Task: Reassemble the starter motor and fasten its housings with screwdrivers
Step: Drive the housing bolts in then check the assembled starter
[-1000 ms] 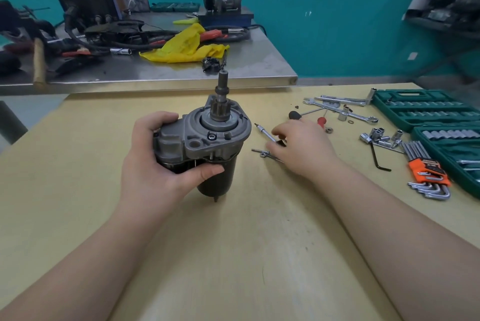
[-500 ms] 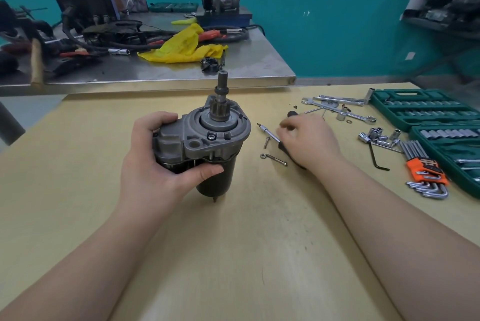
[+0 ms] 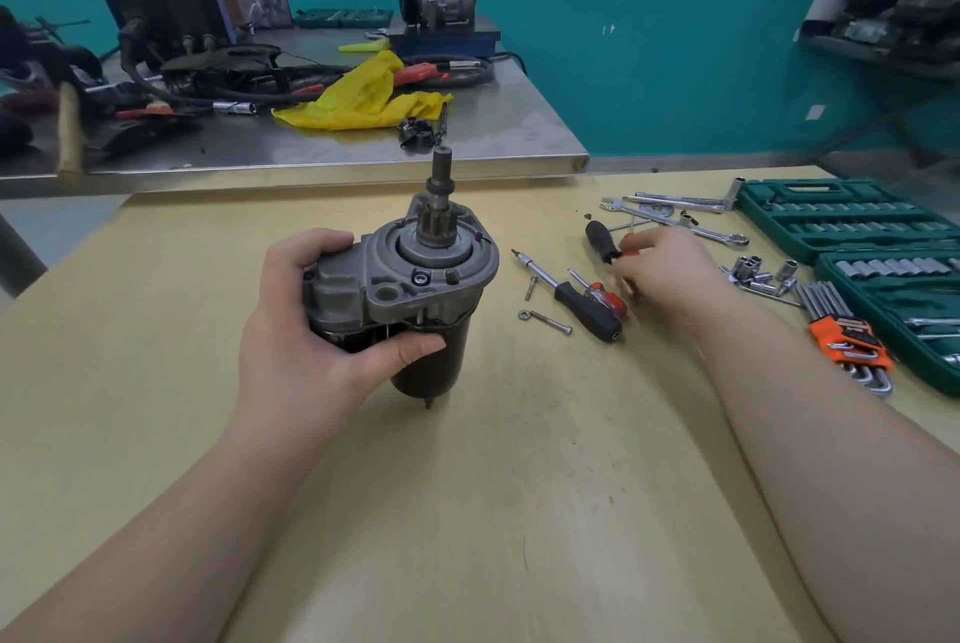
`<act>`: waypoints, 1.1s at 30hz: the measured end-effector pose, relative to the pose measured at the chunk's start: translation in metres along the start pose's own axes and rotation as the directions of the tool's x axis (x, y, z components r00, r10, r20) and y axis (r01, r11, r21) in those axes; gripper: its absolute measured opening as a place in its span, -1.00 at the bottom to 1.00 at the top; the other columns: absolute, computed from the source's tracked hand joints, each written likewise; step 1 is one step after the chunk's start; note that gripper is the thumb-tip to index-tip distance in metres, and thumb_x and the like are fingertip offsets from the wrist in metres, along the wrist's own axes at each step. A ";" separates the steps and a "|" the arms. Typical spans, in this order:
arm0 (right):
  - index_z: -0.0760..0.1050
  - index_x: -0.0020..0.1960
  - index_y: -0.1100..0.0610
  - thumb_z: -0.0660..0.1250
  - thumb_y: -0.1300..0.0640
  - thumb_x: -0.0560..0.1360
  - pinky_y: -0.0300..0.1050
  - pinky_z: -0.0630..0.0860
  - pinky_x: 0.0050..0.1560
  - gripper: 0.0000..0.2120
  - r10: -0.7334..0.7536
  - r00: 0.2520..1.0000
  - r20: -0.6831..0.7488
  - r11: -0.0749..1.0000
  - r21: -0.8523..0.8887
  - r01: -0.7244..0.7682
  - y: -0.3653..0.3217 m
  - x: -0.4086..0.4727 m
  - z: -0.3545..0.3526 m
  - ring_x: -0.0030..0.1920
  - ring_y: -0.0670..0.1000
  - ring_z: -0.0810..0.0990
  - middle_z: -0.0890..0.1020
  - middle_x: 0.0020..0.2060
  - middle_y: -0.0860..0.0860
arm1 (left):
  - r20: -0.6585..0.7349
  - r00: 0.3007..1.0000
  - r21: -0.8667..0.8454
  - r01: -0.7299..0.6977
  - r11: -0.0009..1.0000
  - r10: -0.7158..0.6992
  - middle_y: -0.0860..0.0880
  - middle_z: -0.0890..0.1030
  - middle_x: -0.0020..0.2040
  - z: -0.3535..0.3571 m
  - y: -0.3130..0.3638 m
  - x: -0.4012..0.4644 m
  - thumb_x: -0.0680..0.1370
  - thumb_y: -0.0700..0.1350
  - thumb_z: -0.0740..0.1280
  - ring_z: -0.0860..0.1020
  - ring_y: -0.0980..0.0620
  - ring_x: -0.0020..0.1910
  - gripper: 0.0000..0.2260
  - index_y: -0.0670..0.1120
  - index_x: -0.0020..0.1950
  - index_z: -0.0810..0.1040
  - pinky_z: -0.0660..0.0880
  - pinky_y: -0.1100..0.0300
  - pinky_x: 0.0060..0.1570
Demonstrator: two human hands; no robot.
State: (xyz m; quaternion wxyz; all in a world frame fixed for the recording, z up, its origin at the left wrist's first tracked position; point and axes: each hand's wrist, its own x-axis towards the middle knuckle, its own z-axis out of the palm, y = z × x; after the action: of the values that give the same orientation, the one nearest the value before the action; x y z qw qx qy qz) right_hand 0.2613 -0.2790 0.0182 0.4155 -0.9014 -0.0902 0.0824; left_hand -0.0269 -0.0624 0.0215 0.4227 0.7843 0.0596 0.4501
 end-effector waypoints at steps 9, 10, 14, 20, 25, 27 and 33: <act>0.56 0.38 0.28 0.36 0.40 0.60 -0.22 0.48 -0.33 -0.64 -0.347 0.916 0.203 0.551 0.834 0.024 -0.067 -0.055 -0.023 -0.31 -0.02 0.62 0.64 -0.20 0.09 | 0.013 1.000 -0.014 0.018 1.000 -0.018 0.39 0.63 0.17 -0.001 0.003 0.002 0.14 0.23 0.69 0.64 0.32 0.14 -0.21 0.46 0.26 0.39 0.47 0.54 0.07; 0.53 0.41 0.28 0.34 0.41 0.61 -0.20 0.53 -0.27 -0.62 -0.411 0.894 0.175 0.507 0.859 0.065 -0.081 -0.067 -0.025 -0.27 -0.01 0.63 0.64 -0.16 0.10 | 0.017 1.000 -0.022 0.021 1.000 -0.021 0.39 0.63 0.18 -0.001 0.003 0.002 0.14 0.22 0.69 0.64 0.32 0.14 -0.22 0.46 0.26 0.39 0.48 0.54 0.07; 0.52 0.34 0.24 0.28 0.44 0.61 -0.10 0.63 -0.14 -0.68 -0.649 0.758 0.064 0.341 0.915 0.214 -0.131 -0.109 -0.037 -0.18 0.06 0.69 0.66 -0.11 0.12 | 0.028 0.998 -0.066 0.052 0.996 -0.050 0.35 0.65 0.16 -0.002 0.006 0.002 0.14 0.19 0.70 0.66 0.28 0.12 -0.24 0.43 0.24 0.43 0.51 0.50 0.06; 0.50 0.31 0.25 0.30 0.34 0.61 0.10 0.65 -0.10 -0.73 -0.770 0.637 0.026 0.293 0.902 0.317 -0.173 -0.152 -0.028 -0.14 0.22 0.75 0.70 -0.18 0.14 | 0.016 0.997 -0.083 0.081 0.993 -0.080 0.30 0.67 0.15 0.000 0.009 0.002 0.19 0.15 0.69 0.68 0.23 0.10 -0.31 0.36 0.23 0.47 0.53 0.48 0.03; 0.55 0.23 0.17 0.38 0.32 0.60 0.09 0.69 -0.14 -0.78 -0.798 0.585 0.144 0.473 0.752 0.459 -0.166 -0.157 -0.015 -0.14 0.24 0.78 0.74 -0.20 0.11 | -0.009 0.995 -0.098 0.093 0.991 -0.094 0.30 0.68 0.14 0.002 0.010 0.002 0.21 0.12 0.68 0.69 0.24 0.07 -0.36 0.36 0.20 0.48 0.54 0.47 0.01; 0.56 0.20 0.12 0.39 0.28 0.56 0.04 0.71 -0.14 -0.76 -0.791 0.587 0.171 0.514 0.706 0.487 -0.164 -0.155 -0.018 -0.16 0.19 0.79 0.74 -0.21 0.09 | -0.016 0.995 -0.102 0.097 0.990 -0.099 0.28 0.68 0.14 0.002 0.011 0.002 0.22 0.12 0.68 0.69 0.23 0.07 -0.36 0.35 0.20 0.48 0.54 0.47 0.00; 0.56 0.16 0.04 0.41 0.22 0.52 0.08 0.74 -0.09 -0.76 -0.792 0.587 0.166 0.541 0.636 0.550 -0.160 -0.155 -0.021 -0.13 0.12 0.80 0.76 -0.19 0.04 | -0.016 0.995 -0.113 0.097 0.989 -0.099 0.23 0.68 0.15 0.005 0.013 0.003 0.27 0.09 0.66 0.70 0.17 0.08 -0.40 0.34 0.21 0.49 0.55 0.44 0.00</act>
State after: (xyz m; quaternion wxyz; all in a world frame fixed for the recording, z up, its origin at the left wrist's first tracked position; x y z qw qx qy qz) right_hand 0.1001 -0.2280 0.1650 0.6089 -0.5986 -0.5035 0.1317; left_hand -0.0252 -0.0717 0.0316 0.4871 0.7505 0.0773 0.4398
